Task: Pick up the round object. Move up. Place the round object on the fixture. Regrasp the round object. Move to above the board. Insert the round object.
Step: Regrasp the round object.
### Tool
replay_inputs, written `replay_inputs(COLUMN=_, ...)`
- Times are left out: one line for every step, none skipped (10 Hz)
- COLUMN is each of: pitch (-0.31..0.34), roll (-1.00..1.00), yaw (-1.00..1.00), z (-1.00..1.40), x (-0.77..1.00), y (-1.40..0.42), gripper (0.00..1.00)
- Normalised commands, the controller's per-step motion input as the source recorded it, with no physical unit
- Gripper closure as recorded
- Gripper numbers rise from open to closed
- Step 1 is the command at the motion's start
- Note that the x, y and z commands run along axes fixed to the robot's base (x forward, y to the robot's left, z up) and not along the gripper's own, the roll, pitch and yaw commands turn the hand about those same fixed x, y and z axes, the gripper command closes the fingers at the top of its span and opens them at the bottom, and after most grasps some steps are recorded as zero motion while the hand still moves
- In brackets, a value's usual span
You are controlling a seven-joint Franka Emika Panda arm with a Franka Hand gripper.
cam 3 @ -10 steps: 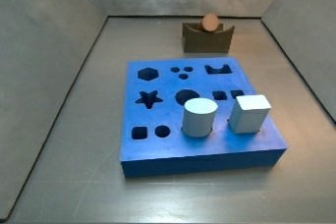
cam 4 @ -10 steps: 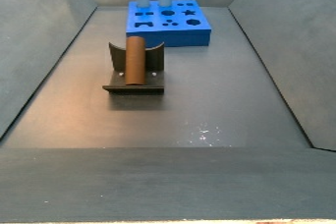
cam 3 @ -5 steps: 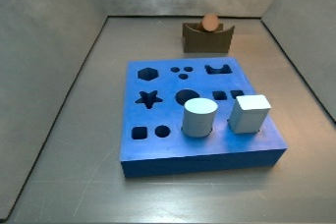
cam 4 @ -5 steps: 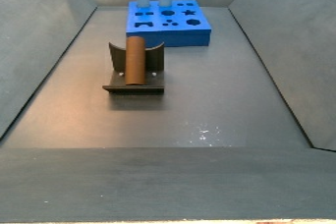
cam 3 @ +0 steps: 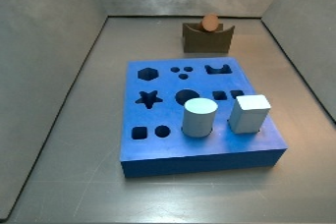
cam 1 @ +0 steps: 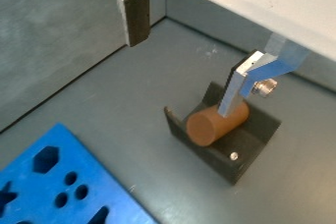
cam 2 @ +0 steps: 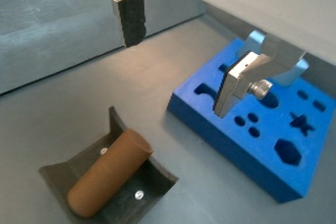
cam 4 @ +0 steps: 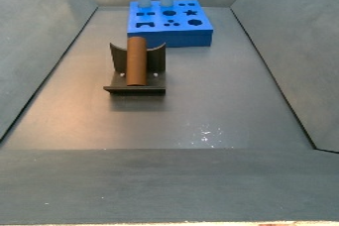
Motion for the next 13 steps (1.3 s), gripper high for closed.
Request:
replay_inputs(pitch=-0.023, roll=1.0, yaw=0.02, z=0.01, x=-0.02, y=-0.02, gripper=0.0)
replay_inputs(pitch=-0.028, roll=1.0, yaw=0.02, z=0.0, x=-0.01, y=-0.02, gripper=0.0)
replay_inputs(pitch=-0.031, roll=1.0, yaw=0.02, z=0.01, x=-0.01, y=-0.01, gripper=0.0)
replay_inputs(pitch=-0.033, roll=1.0, yaw=0.02, z=0.0, x=-0.01, y=-0.02, gripper=0.0)
replay_inputs(pitch=-0.033, roll=1.0, yaw=0.02, z=0.0, x=-0.01, y=-0.02, gripper=0.0)
replay_inputs(pitch=-0.033, roll=1.0, yaw=0.02, z=0.01, x=-0.01, y=-0.02, gripper=0.0)
replay_inputs(pitch=-0.032, roll=1.0, yaw=0.02, z=0.01, x=-0.01, y=-0.02, gripper=0.0)
replay_inputs(pitch=-0.029, roll=1.0, yaw=0.02, z=0.01, x=-0.01, y=-0.02, gripper=0.0)
replay_inputs(pitch=-0.026, roll=1.0, yaw=0.03, z=0.01, x=-0.01, y=-0.02, gripper=0.0)
replay_inputs(pitch=-0.022, roll=1.0, yaw=0.03, z=0.01, x=0.0, y=-0.02, gripper=0.0)
replay_inputs(pitch=-0.019, roll=1.0, yaw=0.03, z=0.01, x=0.0, y=-0.02, gripper=0.0)
replay_inputs(pitch=-0.012, roll=1.0, yaw=0.03, z=0.0, x=0.01, y=-0.02, gripper=0.0)
replay_inputs(pitch=-0.007, roll=1.0, yaw=0.03, z=0.01, x=0.01, y=-0.02, gripper=0.0)
